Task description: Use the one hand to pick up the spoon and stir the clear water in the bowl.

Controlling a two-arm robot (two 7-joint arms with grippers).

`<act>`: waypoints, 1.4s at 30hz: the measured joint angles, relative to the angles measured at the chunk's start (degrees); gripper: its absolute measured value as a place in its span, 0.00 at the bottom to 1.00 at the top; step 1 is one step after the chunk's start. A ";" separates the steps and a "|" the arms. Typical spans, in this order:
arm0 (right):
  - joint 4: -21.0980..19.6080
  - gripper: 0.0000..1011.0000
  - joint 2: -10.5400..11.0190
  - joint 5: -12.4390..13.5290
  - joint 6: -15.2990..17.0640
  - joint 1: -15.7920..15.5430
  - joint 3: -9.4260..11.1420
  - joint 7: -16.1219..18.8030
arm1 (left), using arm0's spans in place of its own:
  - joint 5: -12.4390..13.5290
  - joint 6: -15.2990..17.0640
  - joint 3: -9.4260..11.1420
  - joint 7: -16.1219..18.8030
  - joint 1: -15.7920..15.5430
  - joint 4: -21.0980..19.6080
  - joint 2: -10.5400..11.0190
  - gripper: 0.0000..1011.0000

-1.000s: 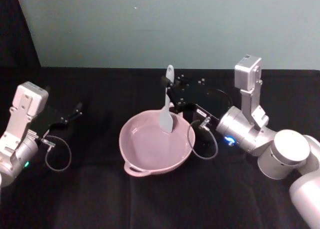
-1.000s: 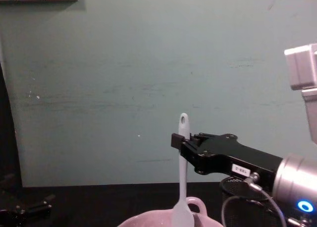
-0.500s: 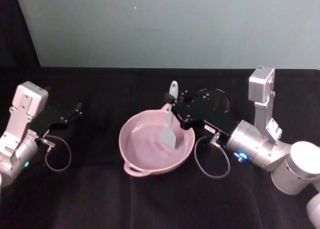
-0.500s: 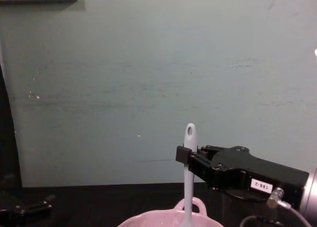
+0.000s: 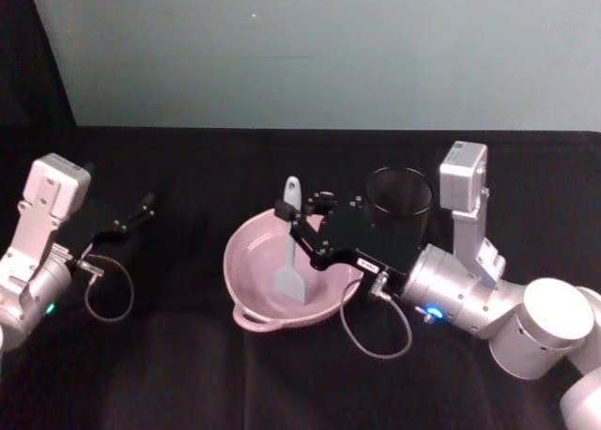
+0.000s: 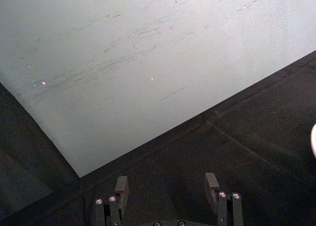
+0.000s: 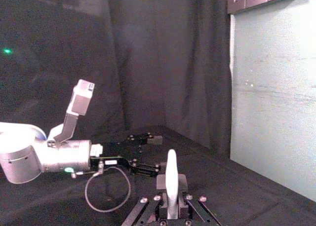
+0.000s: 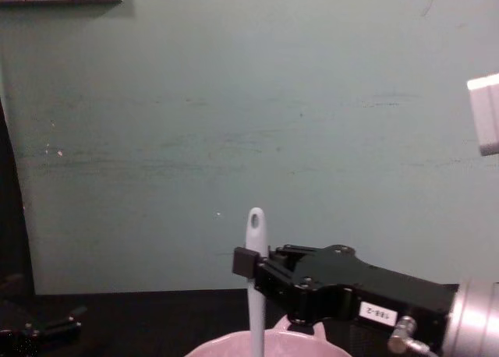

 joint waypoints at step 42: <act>15.24 0.11 -9.59 -3.39 -6.49 7.71 2.07 -5.61 | 0.00 0.00 0.00 0.00 0.00 0.00 0.00 1.00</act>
